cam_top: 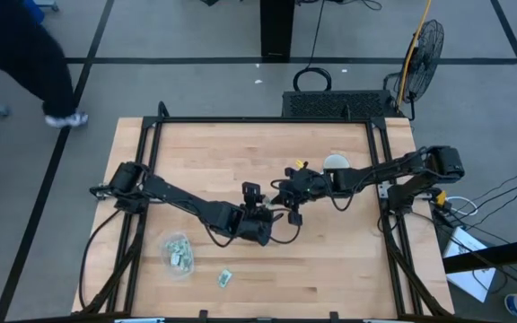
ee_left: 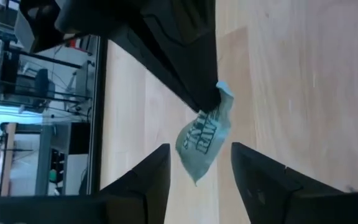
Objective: Pick and place Stevia / Truvia into bins
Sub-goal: Put the stevia packet into the transparent bin
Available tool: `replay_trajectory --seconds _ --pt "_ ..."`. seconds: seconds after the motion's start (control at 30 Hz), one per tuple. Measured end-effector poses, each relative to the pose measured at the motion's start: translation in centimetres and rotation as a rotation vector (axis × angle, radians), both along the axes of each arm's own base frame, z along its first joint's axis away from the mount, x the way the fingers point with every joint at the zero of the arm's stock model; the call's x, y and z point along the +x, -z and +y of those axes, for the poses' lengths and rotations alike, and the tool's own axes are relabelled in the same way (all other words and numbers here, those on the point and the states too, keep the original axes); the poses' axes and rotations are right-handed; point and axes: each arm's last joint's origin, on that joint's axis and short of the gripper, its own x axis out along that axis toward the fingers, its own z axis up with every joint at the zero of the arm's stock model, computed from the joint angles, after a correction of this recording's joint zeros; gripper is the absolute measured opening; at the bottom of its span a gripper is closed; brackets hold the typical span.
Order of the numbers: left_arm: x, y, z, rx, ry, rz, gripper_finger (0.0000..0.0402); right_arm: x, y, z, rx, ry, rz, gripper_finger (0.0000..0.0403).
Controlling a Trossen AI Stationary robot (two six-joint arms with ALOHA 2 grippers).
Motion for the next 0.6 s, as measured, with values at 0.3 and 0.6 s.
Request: replay_trajectory --seconds 0.3,0.6 --pt "0.21 -0.03 0.7 -0.015 -0.03 -0.017 0.0123 0.23 -0.33 0.0 0.003 0.002 -0.041 0.0001" --pt "0.2 -0.04 0.65 -0.024 -0.039 -0.027 0.0064 0.26 -0.38 0.01 0.009 0.008 -0.047 0.0002"
